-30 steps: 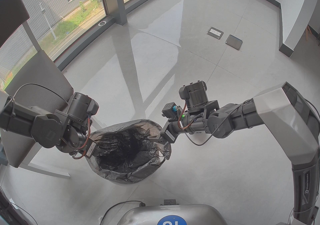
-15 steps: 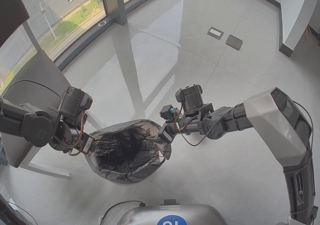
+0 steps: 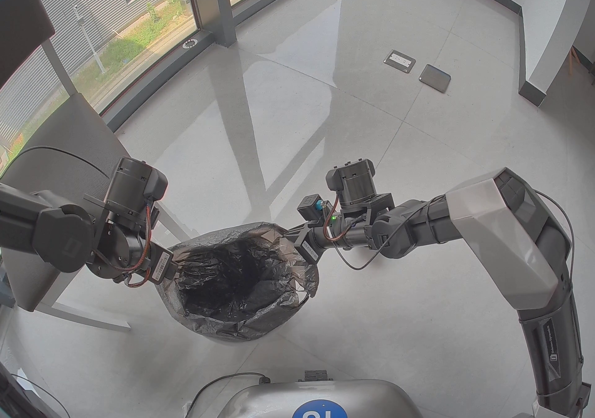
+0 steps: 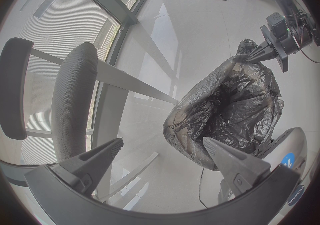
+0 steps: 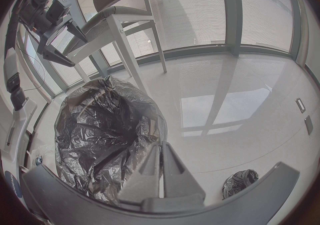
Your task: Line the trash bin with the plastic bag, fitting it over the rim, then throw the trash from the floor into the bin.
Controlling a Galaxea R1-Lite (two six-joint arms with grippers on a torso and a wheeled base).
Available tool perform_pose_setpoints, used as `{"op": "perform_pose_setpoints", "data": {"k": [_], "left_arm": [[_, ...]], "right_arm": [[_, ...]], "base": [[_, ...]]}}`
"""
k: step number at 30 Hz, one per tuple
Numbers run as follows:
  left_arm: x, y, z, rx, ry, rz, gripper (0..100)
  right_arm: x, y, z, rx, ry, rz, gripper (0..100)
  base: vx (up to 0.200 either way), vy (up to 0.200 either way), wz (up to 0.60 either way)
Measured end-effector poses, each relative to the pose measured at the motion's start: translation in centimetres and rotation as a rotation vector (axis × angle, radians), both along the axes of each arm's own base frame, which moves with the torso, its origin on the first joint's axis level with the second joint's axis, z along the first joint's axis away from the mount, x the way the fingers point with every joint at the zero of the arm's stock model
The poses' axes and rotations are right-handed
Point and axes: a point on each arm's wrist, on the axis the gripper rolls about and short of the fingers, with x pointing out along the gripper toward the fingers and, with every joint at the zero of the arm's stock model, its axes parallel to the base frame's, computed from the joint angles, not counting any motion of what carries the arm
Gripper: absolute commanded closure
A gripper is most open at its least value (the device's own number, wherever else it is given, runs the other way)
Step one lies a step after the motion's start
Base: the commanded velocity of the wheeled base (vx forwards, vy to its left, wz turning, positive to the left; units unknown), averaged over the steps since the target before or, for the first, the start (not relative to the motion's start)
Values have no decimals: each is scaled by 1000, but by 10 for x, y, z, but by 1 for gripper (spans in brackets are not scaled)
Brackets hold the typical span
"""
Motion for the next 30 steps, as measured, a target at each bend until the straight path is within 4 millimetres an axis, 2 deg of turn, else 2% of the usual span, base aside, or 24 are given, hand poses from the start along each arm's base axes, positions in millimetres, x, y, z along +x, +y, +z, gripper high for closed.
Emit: {"op": "perform_pose_setpoints", "data": {"k": [9,20,25,26,30], "left_arm": [[0,0,1,-4,-3,3,0],[-3,1,1,-11,-4,9,0],[-3,1,1,-11,-5,9,0],[-3,1,1,-11,-5,10,0],[-3,1,1,-10,-5,9,0]], "right_arm": [[2,2,9,26,-18,-9,100],[16,-4,36,93,-76,-49,100],[17,-3,37,96,-84,-48,100],[17,-3,36,95,-83,-47,0],[15,1,34,97,-72,-42,0]], "base": [[0,0,0],[0,0,0],[0,0,0],[0,0,0],[0,0,0]]}}
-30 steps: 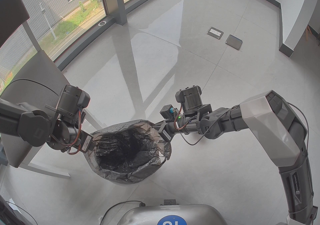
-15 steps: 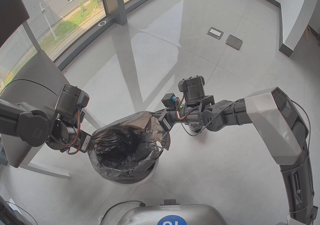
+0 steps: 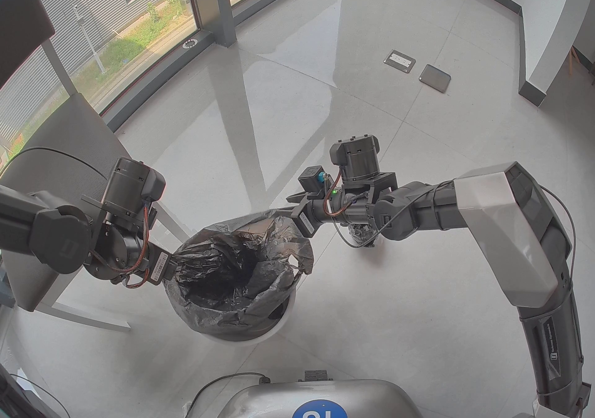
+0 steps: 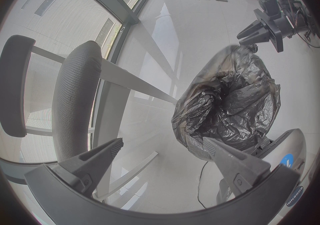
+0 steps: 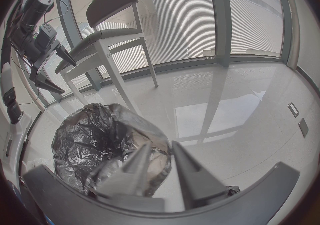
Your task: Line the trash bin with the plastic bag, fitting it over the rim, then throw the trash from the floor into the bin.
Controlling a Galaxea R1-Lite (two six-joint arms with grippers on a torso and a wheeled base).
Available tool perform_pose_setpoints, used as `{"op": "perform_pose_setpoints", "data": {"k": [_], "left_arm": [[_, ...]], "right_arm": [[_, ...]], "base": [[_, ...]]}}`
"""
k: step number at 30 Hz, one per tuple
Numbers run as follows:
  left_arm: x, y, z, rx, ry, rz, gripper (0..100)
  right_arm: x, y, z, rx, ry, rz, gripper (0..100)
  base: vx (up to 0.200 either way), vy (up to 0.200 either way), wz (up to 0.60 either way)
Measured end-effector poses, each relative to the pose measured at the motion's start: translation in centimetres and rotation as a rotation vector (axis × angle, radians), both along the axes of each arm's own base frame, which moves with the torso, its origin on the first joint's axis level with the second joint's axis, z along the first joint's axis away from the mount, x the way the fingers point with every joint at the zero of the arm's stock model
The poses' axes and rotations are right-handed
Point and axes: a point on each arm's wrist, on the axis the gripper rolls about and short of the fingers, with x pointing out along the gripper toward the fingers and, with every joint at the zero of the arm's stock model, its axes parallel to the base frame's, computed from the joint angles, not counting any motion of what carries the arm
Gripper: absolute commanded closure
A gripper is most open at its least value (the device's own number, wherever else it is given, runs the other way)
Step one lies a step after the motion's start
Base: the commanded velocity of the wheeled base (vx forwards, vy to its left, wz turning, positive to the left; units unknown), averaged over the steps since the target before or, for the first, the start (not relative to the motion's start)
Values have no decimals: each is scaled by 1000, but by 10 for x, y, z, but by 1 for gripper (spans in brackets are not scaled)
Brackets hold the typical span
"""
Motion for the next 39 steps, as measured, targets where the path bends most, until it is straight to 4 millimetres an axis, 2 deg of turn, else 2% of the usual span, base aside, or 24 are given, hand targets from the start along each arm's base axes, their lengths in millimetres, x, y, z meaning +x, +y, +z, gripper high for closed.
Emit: {"op": "perform_pose_setpoints", "data": {"k": [8,15,21,27,33,39], "left_arm": [[0,-1,0,0,0,-3,0],[-8,-8,-6,-5,28,-51,0],[-28,-29,-19,-35,96,-184,0],[-39,-45,-27,-162,177,-311,0],[-40,-66,-40,-206,221,-397,0],[-30,-80,-56,-197,264,-427,0]], "right_arm": [[-5,-2,-4,-16,27,3,0],[-27,-6,-2,-50,70,24,0],[-46,-14,4,-68,103,29,0],[-58,-23,12,-75,115,28,0],[-63,-32,19,-76,117,16,0],[-61,-40,24,-71,110,2,0]], "base": [[0,0,0],[0,0,0],[0,0,0],[0,0,0],[0,0,0],[0,0,0]]}}
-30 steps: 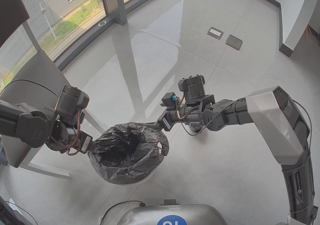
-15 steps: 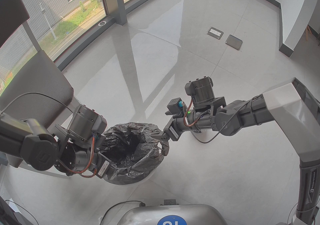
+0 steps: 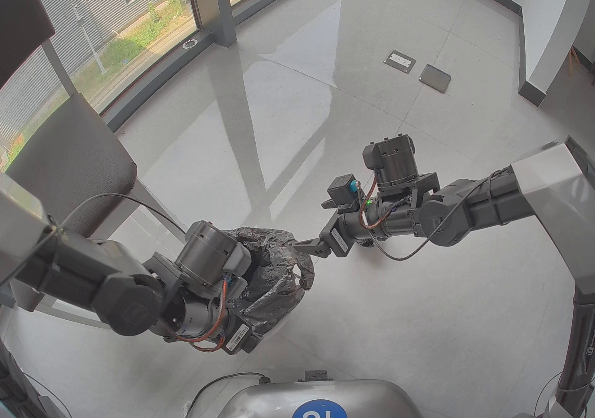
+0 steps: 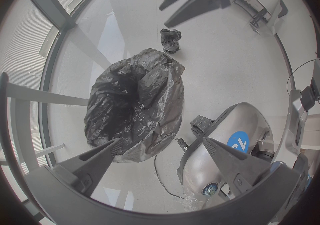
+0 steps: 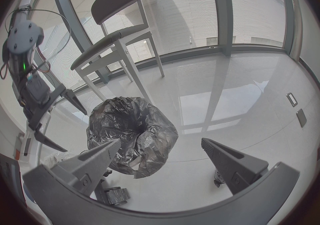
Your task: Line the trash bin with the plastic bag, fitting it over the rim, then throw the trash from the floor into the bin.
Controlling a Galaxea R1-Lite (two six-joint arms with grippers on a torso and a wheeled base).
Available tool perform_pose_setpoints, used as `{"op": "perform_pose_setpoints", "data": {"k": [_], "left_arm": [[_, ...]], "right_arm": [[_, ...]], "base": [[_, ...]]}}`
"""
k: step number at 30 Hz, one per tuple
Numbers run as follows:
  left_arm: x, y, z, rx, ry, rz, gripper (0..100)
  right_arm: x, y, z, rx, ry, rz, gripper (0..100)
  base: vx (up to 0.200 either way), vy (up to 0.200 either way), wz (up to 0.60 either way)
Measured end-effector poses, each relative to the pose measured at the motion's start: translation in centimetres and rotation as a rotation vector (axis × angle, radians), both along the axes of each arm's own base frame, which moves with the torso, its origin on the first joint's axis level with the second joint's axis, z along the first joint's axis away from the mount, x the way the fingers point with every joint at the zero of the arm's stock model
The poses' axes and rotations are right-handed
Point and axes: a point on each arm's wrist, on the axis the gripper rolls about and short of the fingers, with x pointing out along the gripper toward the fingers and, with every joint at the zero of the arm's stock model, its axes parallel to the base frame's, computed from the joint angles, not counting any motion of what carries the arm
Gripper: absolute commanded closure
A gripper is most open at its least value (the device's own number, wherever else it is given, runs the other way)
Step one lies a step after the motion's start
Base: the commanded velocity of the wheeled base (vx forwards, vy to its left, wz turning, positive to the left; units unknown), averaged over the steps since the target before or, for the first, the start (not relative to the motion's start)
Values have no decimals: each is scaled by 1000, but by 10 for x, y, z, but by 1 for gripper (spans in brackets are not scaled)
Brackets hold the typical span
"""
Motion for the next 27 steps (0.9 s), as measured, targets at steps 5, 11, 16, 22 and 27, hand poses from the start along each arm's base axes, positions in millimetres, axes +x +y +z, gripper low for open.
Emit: {"op": "perform_pose_setpoints", "data": {"k": [5,11,16,22,27], "left_arm": [[9,-8,-12,15,19,-12,0],[12,-16,-24,27,48,-41,0],[18,-23,-30,28,54,-55,100],[23,-28,-36,38,54,-55,100],[27,-30,-37,48,25,-36,100]], "right_arm": [[3,-7,3,4,-7,-16,0],[6,-11,5,6,-13,-27,0],[8,-13,7,10,-20,-33,0],[11,-17,8,12,-24,-41,0],[12,-19,8,13,-27,-46,0]], "base": [[0,0,0],[0,0,0],[0,0,0],[0,0,0],[0,0,0]]}}
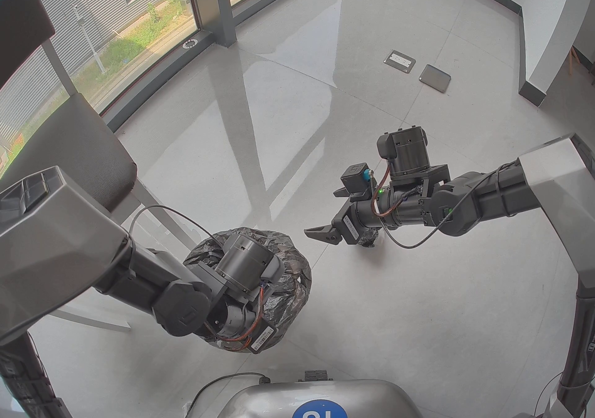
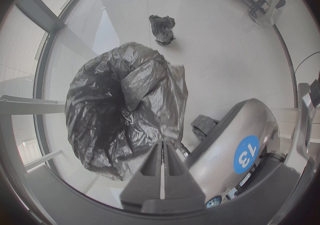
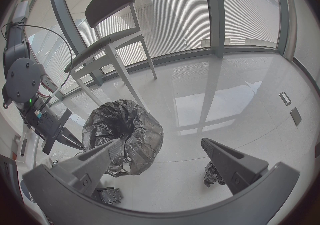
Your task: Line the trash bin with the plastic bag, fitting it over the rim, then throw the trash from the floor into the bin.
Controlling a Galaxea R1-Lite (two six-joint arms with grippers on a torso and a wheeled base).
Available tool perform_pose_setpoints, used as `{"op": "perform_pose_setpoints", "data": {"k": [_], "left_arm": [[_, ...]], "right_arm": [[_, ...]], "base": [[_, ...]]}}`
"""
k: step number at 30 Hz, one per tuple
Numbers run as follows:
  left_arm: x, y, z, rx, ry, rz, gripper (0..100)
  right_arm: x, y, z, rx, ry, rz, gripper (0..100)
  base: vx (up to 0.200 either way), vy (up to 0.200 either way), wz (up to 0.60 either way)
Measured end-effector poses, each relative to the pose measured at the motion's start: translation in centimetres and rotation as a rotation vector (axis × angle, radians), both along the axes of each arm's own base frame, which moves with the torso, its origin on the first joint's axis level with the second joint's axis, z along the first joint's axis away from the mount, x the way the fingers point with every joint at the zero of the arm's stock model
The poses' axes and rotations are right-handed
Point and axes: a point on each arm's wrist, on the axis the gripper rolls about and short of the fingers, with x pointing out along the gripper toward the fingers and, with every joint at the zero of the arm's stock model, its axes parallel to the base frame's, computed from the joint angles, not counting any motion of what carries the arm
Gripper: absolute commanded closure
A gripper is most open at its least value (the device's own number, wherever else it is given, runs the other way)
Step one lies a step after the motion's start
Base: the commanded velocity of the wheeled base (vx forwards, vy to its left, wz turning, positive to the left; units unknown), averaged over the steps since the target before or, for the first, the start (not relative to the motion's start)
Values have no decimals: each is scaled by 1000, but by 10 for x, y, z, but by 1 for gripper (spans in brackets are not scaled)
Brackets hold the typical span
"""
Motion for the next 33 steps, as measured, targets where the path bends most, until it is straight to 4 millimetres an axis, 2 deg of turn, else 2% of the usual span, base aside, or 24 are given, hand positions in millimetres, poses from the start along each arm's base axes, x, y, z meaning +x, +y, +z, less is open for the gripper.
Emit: {"op": "perform_pose_setpoints", "data": {"k": [11,22,23,33], "left_arm": [[-11,-2,1,-15,-30,-27,100],[0,-5,21,-39,-163,31,100],[0,-4,23,-45,-170,36,0],[6,8,37,-73,-212,74,0]], "right_arm": [[1,0,2,4,-9,-2,0],[4,-11,3,2,-7,-26,0],[4,-13,3,1,-4,-30,0],[13,-47,-5,-25,21,-101,0]], "base": [[0,0,0],[0,0,0],[0,0,0],[0,0,0]]}}
